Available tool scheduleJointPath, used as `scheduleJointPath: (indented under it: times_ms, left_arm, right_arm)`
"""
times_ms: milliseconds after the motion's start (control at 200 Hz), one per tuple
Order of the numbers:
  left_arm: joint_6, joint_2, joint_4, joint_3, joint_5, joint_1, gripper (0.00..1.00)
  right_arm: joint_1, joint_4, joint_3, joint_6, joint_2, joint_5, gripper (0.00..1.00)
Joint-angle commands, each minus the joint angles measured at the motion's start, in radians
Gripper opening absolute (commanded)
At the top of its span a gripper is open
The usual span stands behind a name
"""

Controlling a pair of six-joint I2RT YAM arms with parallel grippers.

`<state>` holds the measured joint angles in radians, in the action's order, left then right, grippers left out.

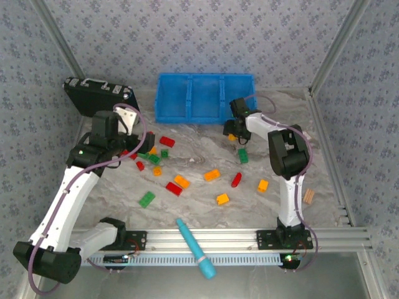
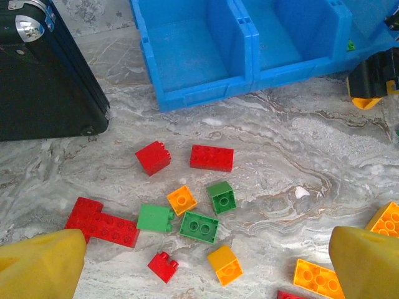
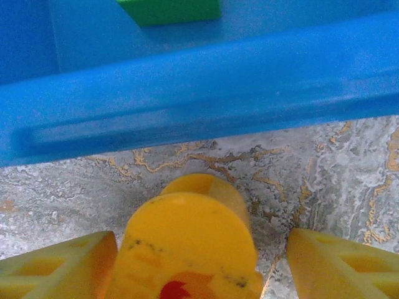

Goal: Sort the legos into containers by color
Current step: Pick up the lego from the top-center of the table.

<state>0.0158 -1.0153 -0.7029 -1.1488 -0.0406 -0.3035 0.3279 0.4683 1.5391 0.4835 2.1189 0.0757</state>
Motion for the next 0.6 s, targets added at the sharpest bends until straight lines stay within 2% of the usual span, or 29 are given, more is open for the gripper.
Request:
scheduleJointPath:
  times_ms: [0, 90, 190, 340, 465, 595]
  left_arm:
    - [-0.016, 0.014, 0.018, -0.004, -0.040, -0.005, 1.00]
    - [-0.022, 0.004, -0.011, -0.034, -0.059, -0.005, 1.00]
    - [-0.019, -0.016, -0.073, -0.100, -0.075, -0.005, 1.00]
    - [-0.014, -0.076, -0.228, -0.310, -0.092, -0.008, 1.00]
    - [-0.024, -0.117, -0.313, -0.478, -0.087, -0.009, 1.00]
    - [-0.042, -0.134, -0.292, -0.536, -0.078, -0.009, 1.00]
  right_arm:
    - [-0.005, 0.044, 0.046, 0.015, 0.027, 0.027, 0.69]
    - [-0.005, 0.054, 0.055, 0.015, 0.036, 0.032, 0.63]
    - [-0.004, 0.067, 0.062, 0.013, 0.045, 0.037, 0.52]
    - [-0.004, 0.086, 0.069, 0.007, 0.046, 0.042, 0.39]
    - [-0.001, 0.093, 0.058, 0.007, 0.022, 0.055, 0.36]
    - [0.012, 0.104, 0.053, 0.006, -0.026, 0.056, 0.34]
